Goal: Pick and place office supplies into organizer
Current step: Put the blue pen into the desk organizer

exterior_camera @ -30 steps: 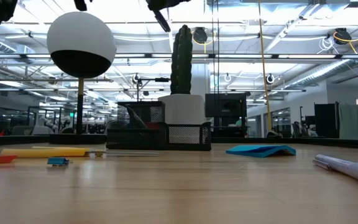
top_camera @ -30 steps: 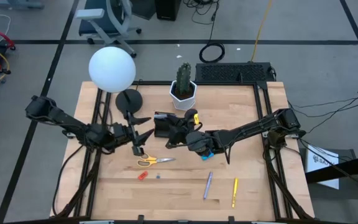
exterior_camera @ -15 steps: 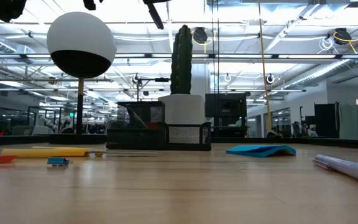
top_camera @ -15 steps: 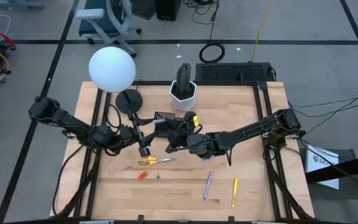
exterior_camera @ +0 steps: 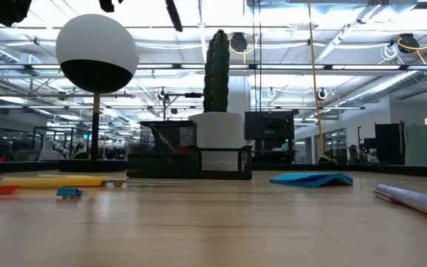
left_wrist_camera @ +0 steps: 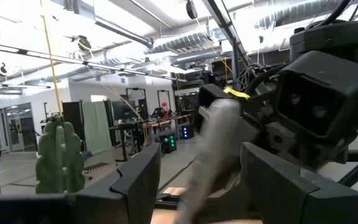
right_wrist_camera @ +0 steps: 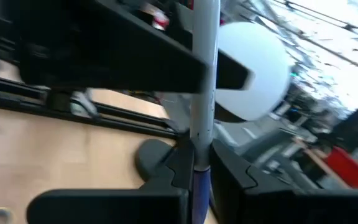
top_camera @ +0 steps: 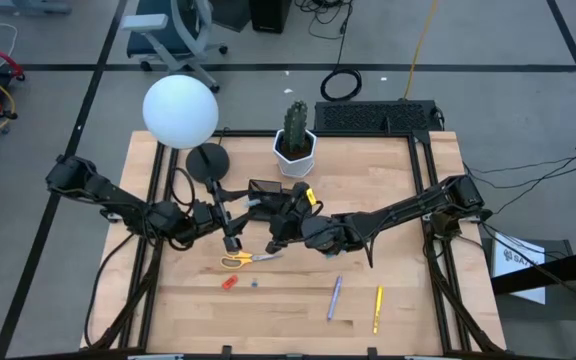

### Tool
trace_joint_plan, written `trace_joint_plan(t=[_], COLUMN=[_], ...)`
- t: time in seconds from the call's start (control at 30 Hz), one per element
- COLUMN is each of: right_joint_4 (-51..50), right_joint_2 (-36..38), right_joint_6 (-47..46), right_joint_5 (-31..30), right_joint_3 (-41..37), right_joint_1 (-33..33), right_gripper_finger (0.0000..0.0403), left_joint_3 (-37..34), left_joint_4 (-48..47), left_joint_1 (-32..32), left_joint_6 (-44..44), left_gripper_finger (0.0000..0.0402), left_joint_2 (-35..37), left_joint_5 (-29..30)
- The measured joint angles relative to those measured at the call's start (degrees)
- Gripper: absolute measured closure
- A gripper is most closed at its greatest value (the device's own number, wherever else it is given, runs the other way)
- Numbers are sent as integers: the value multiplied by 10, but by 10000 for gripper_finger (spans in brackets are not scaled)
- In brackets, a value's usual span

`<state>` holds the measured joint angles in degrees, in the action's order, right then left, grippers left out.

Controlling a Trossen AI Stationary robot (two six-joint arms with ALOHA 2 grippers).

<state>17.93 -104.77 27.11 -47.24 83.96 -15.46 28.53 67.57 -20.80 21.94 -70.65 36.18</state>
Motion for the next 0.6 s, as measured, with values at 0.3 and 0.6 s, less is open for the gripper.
trace_joint_plan(t=[0.3,0.6], right_joint_4=[0,-2], right_joint_2=[-1,-2], right_joint_6=[-3,2], right_joint_5=[10,10], right_joint_3=[0,0], right_joint_1=[0,0], right_gripper_finger=[399,401], left_joint_3=[0,0], left_joint_4=[0,0], left_joint_1=[0,-6], left_joint_6=[1,18], left_gripper_finger=[234,389], left_joint_2=[0,0], left_joint_5=[-2,-24])
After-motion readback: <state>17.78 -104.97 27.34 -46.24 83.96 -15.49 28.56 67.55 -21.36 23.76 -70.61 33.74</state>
